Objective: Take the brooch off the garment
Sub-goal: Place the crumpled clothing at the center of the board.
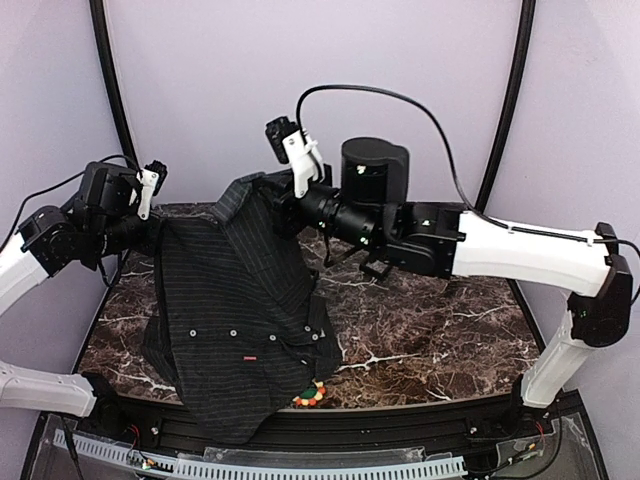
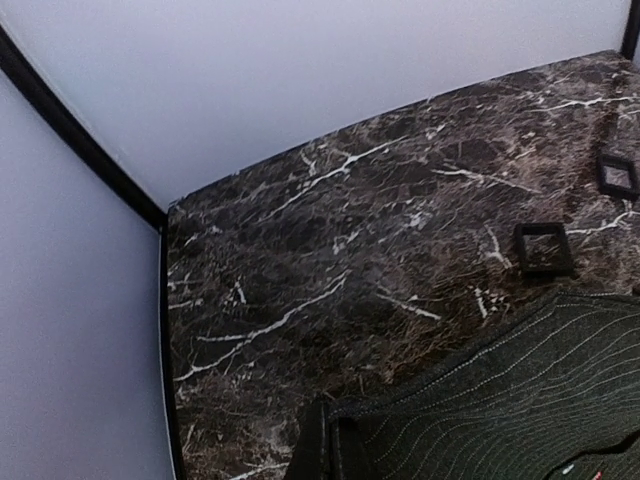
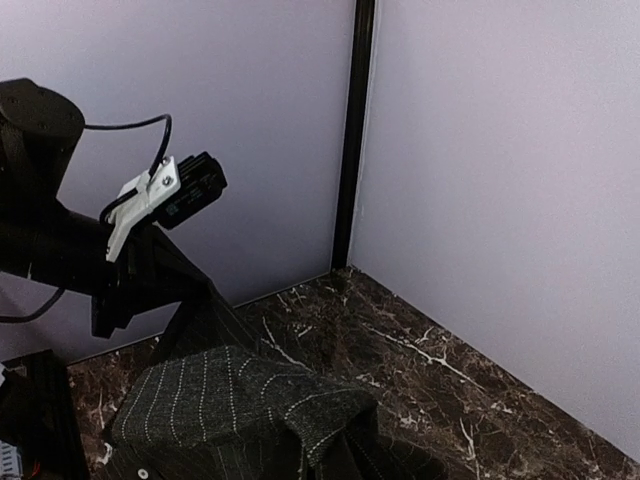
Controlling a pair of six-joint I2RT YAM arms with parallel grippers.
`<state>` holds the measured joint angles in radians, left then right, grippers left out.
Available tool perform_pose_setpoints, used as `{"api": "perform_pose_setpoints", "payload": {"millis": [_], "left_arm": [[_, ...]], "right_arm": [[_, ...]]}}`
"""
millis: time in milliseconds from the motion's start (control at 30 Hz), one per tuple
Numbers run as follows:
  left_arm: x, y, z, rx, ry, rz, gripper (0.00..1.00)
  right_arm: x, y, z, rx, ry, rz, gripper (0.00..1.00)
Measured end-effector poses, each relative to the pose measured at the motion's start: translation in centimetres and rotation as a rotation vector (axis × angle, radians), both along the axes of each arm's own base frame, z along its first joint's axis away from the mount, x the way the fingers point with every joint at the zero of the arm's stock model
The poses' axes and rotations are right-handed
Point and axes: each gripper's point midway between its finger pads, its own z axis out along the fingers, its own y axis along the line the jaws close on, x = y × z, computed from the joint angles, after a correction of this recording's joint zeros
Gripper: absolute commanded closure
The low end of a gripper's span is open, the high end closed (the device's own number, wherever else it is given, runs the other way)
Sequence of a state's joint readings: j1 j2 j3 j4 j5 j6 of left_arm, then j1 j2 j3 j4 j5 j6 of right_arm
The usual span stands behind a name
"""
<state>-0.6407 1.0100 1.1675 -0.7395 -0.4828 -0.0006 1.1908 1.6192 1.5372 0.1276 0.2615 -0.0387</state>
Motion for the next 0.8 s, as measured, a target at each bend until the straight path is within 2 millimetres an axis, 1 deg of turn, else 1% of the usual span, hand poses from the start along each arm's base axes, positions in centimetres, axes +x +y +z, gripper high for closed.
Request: {"api": "perform_pose_setpoints", "payload": {"millis": [67, 133, 200, 267, 333, 400, 467, 533, 600, 633, 667, 733, 767, 800], "left_arm": [[0.5, 1.8, -1.4, 0.002, 0.025, 0.074, 0.99], [1.1, 3.2, -1.7, -0.015, 0.024, 0.134, 0.99], [1.9, 4.9, -2.0, -0.036, 0.018, 0.204, 0.99], [2.7, 6.6, -2.9, -0.05, 0.028, 0.279, 0.99], [3.5, 8.1, -4.4, -0.052, 0.058, 0.343, 0.99], [4.2, 9.0, -6.2, -0.045, 0.101, 0.393, 0.99], [4.7, 9.6, -7.9, -0.029, 0.144, 0.429, 0.99], [5.2, 10.3, -9.7, -0.009, 0.187, 0.473, 0.98], [5.6, 10.8, -11.3, 0.006, 0.229, 0.511, 0.86], [5.6, 11.1, -12.0, 0.01, 0.247, 0.529, 0.76], [5.6, 11.3, -12.6, 0.014, 0.262, 0.542, 0.7], [5.5, 11.5, -13.1, 0.015, 0.281, 0.558, 0.4], [5.3, 11.6, -13.2, 0.014, 0.286, 0.565, 0.33], [5.2, 11.6, -13.1, 0.008, 0.286, 0.57, 0.23]], "right_arm": [[0.8, 1.6, -3.3, -0.057, 0.038, -0.001, 1.0], [1.3, 2.8, -5.2, -0.081, 0.069, 0.008, 1.0], [2.0, 3.9, -6.0, -0.074, 0.092, 0.015, 1.0], [2.8, 4.9, -6.2, -0.046, 0.11, 0.023, 1.0], [3.6, 6.0, -6.4, -0.022, 0.128, 0.037, 1.0], [4.4, 7.5, -6.9, -0.004, 0.15, 0.059, 0.99], [4.8, 8.9, -7.9, 0.0, 0.178, 0.084, 0.93], [5.2, 10.4, -9.2, -0.006, 0.214, 0.105, 0.8], [5.6, 11.6, -10.5, -0.012, 0.256, 0.117, 0.58], [5.8, 12.0, -11.1, -0.019, 0.274, 0.119, 0.46], [6.0, 12.3, -11.7, -0.025, 0.292, 0.122, 0.34], [5.9, 12.4, -12.7, -0.045, 0.328, 0.123, 0.17], [5.9, 12.3, -12.9, -0.046, 0.34, 0.122, 0.1], [5.9, 12.0, -13.0, -0.05, 0.342, 0.119, 0.04]]}}
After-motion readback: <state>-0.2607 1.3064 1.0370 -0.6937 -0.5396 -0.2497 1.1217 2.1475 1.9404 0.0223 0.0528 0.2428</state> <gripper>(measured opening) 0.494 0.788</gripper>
